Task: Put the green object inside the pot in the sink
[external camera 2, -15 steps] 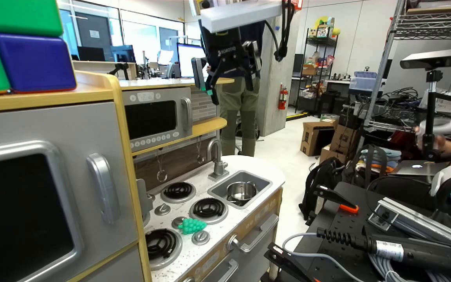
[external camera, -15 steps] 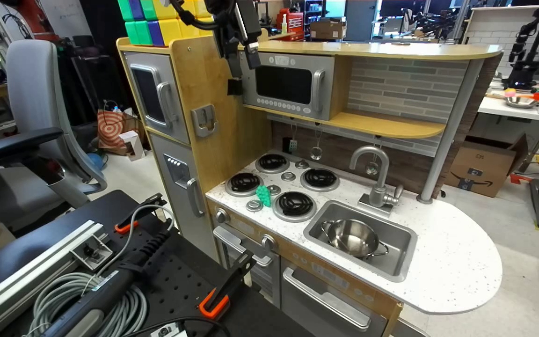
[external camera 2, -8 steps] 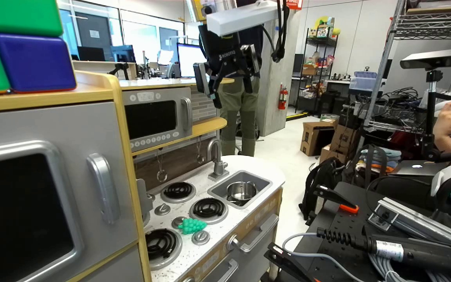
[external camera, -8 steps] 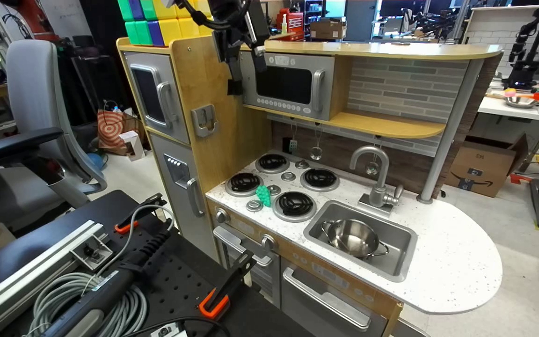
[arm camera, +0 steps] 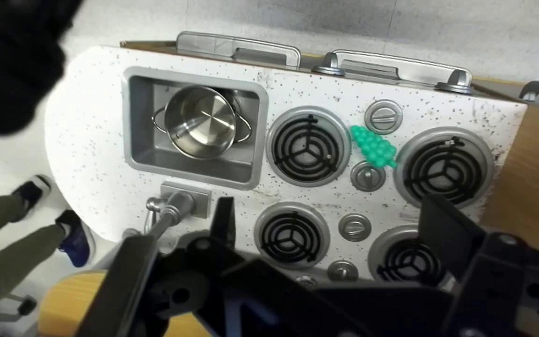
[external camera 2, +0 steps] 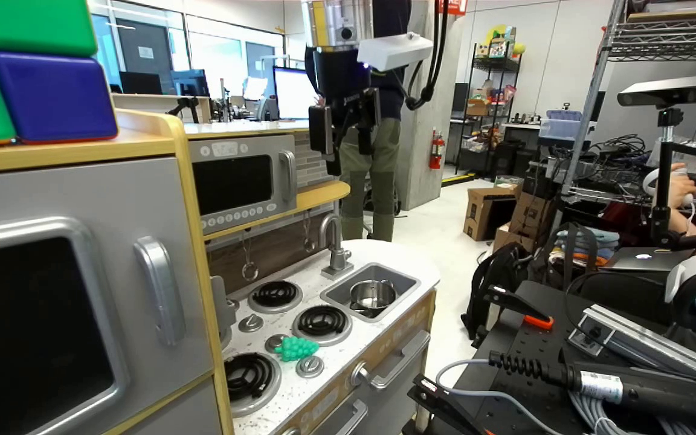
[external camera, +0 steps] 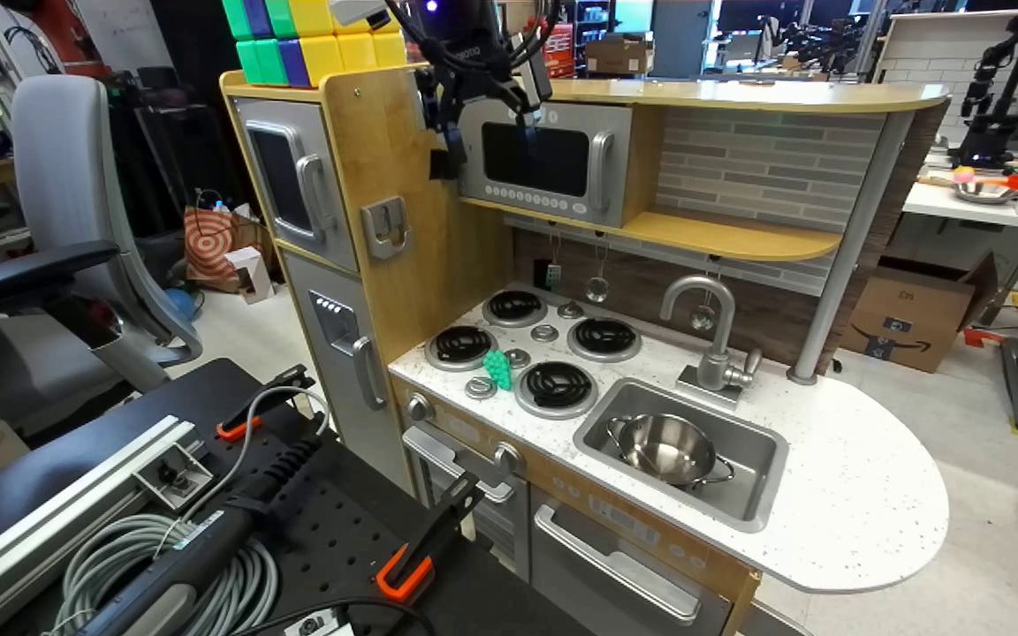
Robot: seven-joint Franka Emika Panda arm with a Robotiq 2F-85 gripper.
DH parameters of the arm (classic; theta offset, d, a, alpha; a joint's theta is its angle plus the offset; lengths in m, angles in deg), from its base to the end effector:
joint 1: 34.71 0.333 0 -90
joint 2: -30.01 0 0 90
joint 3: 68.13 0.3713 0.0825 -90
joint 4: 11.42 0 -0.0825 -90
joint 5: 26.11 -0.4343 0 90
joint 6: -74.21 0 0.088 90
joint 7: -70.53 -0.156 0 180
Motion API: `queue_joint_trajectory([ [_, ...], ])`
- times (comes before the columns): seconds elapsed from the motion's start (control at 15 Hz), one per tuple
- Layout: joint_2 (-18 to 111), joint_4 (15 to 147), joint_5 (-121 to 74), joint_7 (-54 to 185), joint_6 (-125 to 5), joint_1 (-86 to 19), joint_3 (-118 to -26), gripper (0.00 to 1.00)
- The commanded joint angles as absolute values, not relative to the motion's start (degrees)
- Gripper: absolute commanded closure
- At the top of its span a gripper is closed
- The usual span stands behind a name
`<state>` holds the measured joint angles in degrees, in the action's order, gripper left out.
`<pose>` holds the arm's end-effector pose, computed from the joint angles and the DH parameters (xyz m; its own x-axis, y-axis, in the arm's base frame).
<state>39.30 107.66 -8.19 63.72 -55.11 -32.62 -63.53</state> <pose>0.6237 0.0524 0.3292 0.9805 0.1950 0.0227 0.1848 -0.9560 0.2279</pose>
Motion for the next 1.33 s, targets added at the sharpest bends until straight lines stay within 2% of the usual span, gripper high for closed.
queue_joint_trajectory([
  [0.0,40.91,106.66,-14.72,78.86,-58.94,-33.91,-63.84,0.00],
  [0.33,43.90,101.82,-25.74,97.84,-52.49,-34.69,-62.18,0.00],
  [0.4,41.77,105.46,-21.91,91.50,-56.01,-33.45,-63.62,0.00],
  [0.73,42.14,105.25,-22.29,92.14,-55.70,-33.47,-63.58,0.00],
  [1.07,46.83,109.65,-22.19,105.09,-75.96,-34.52,-61.30,0.00],
  [1.27,52.20,108.57,-24.16,110.99,-77.99,-35.87,-58.78,0.00],
])
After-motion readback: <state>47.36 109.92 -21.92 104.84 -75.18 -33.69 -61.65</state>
